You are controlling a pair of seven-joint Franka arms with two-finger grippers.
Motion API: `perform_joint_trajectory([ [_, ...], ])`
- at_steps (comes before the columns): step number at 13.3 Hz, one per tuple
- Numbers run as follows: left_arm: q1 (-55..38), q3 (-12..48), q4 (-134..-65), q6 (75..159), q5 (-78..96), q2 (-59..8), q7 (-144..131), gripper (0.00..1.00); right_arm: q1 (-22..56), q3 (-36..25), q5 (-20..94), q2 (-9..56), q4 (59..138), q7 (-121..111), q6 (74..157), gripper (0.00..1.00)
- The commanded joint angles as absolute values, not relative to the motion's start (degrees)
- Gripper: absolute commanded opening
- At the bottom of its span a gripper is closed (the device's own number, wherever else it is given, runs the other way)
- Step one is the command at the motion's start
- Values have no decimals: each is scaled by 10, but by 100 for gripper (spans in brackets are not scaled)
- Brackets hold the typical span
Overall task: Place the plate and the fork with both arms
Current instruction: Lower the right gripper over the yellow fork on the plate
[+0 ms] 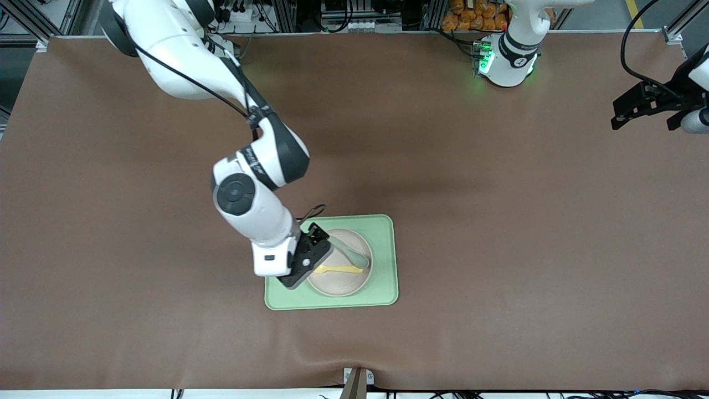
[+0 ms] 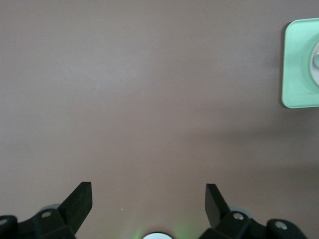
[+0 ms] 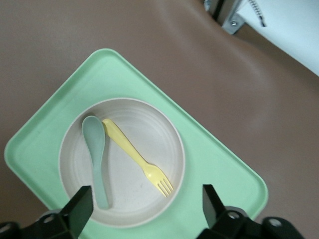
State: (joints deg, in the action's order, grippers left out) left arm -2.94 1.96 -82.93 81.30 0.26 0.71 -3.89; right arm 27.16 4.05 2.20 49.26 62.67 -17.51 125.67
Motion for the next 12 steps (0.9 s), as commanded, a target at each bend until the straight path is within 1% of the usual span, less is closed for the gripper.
perform_joint_trajectory([
  [1, -36, 14, -839, 809, 28, 22, -68, 100, 290, 32, -10, 543, 580, -183, 1280, 91],
  [4, -35, 19, -839, 807, 20, 21, -55, 100, 299, 30, -54, 573, 581, -185, 1309, 90],
  [5, -35, 18, -839, 801, 12, 21, -38, 100, 301, 30, -65, 578, 581, -185, 1310, 86],
  [6, -33, 18, -840, 801, 4, 21, -24, 100, 302, 30, -76, 584, 581, -187, 1312, 85],
  [7, -33, 18, -839, 800, 4, 20, -22, 100, 303, 30, -83, 586, 581, -189, 1312, 81],
  [12, -31, 18, -839, 802, 4, 12, -21, 100, 311, 28, -88, 605, 581, -190, 1329, 79],
])
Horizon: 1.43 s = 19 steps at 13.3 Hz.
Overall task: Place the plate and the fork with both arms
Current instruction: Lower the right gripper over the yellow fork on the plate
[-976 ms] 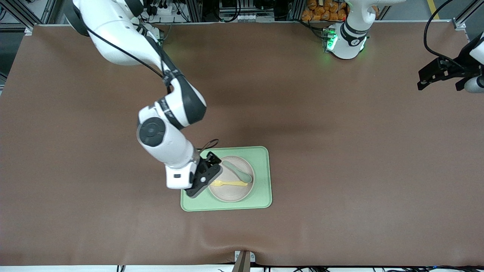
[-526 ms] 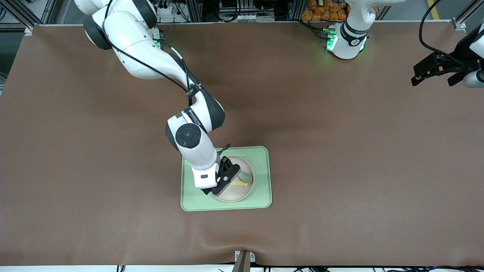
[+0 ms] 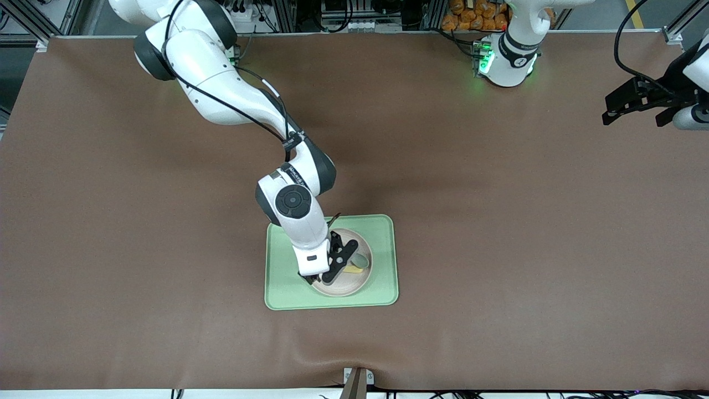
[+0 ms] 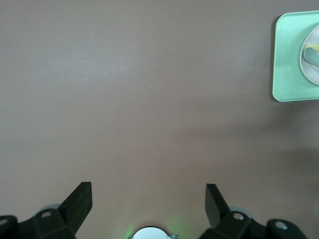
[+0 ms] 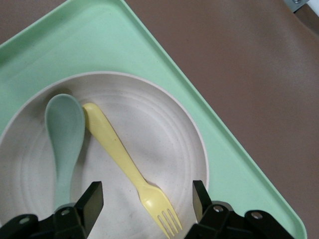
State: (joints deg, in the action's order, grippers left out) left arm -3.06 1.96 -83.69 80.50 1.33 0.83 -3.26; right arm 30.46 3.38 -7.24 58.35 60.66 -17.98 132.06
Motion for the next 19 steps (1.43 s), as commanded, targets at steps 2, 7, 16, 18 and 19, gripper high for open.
perform_joint_trajectory([
  [2, -30, 18, -839, 804, 4, 12, -20, 100, 314, 29, -101, 611, 581, -189, 1338, 79],
  [7, -28, 14, -839, 807, 4, 12, -19, 100, 317, 29, -102, 621, 581, -187, 1343, 79],
  [16, -28, 14, -839, 808, 5, 12, -19, 100, 318, 29, -111, 632, 583, -187, 1354, 79],
  [18, -28, 14, -839, 808, 5, 13, -18, 100, 318, 29, -111, 633, 583, -187, 1354, 79],
  [19, -28, 14, -838, 808, 4, 13, -9, 100, 318, 29, -112, 635, 583, -187, 1354, 79],
])
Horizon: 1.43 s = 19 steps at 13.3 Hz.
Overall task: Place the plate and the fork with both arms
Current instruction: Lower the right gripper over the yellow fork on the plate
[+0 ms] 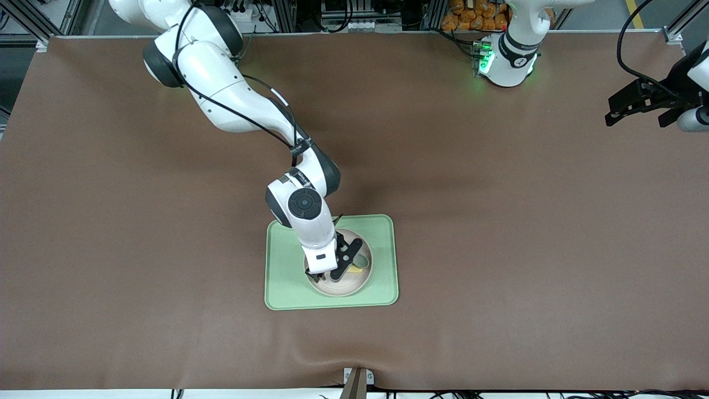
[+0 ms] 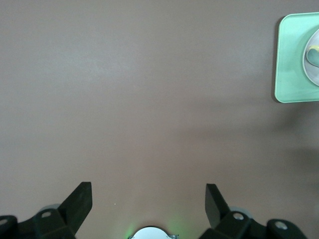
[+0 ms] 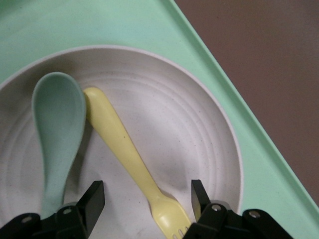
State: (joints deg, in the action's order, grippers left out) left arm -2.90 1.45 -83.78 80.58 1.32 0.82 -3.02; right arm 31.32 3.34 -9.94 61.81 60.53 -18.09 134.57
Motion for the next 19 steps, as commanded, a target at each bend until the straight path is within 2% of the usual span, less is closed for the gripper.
perform_joint_trajectory([
  [1, -27, 13, -838, 808, 4, 13, 11, 100, 318, 29, -112, 638, 583, -186, 1356, 79],
  [2, -26, 13, -838, 807, 4, 13, 34, 100, 318, 29, -111, 639, 585, -185, 1361, 79],
  [3, -26, 12, -838, 806, 3, 13, 51, 100, 318, 29, -112, 639, 585, -185, 1361, 75],
  [5, -17, 13, -838, 806, 3, 13, 60, 100, 318, 29, -111, 638, 585, -183, 1360, 55],
  [6, -17, 13, -838, 805, 3, 13, 60, 100, 319, 29, -111, 638, 585, -181, 1359, 31],
  [7, -17, 13, -838, 805, 3, 13, 60, 100, 319, 29, -111, 638, 585, -179, 1359, 28],
  [9, -18, 13, -838, 804, 3, 13, 60, 100, 318, 29, -111, 637, 585, -178, 1357, 7],
  [10, -18, 14, -838, 804, 3, 14, 60, 100, 319, 29, -111, 636, 585, -178, 1355, 0],
  [19, -17, 14, -838, 804, 4, 13, 60, 100, 317, 31, -109, 614, 581, -177, 1302, 0],
])
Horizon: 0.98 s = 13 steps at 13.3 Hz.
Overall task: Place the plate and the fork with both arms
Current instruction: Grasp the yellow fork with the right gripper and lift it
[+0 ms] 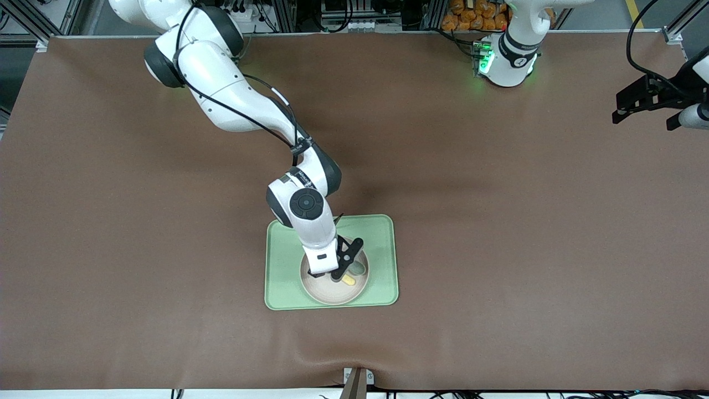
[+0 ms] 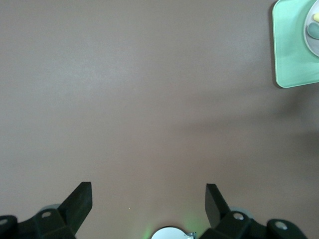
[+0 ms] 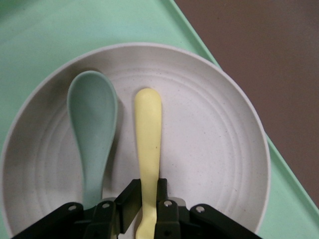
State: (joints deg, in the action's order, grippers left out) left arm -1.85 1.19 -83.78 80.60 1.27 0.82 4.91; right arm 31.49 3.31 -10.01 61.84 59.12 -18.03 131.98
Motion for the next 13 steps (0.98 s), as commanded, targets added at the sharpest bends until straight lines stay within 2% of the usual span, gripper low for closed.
perform_joint_trajectory([
  [1, -17, 14, -838, 804, 4, 13, 60, 100, 315, 32, -108, 614, 579, -176, 1305, 0],
  [5, -17, 14, -838, 804, 3, 13, 60, 100, 314, 35, -102, 603, 576, -171, 1292, 0],
  [9, -17, 14, -838, 804, 4, 13, 60, 100, 285, 37, -78, 565, 574, -154, 1234, 0],
  [13, -16, 13, -838, 804, 4, 13, 60, 100, 243, 31, -40, 537, 597, -74, 1220, 0],
])
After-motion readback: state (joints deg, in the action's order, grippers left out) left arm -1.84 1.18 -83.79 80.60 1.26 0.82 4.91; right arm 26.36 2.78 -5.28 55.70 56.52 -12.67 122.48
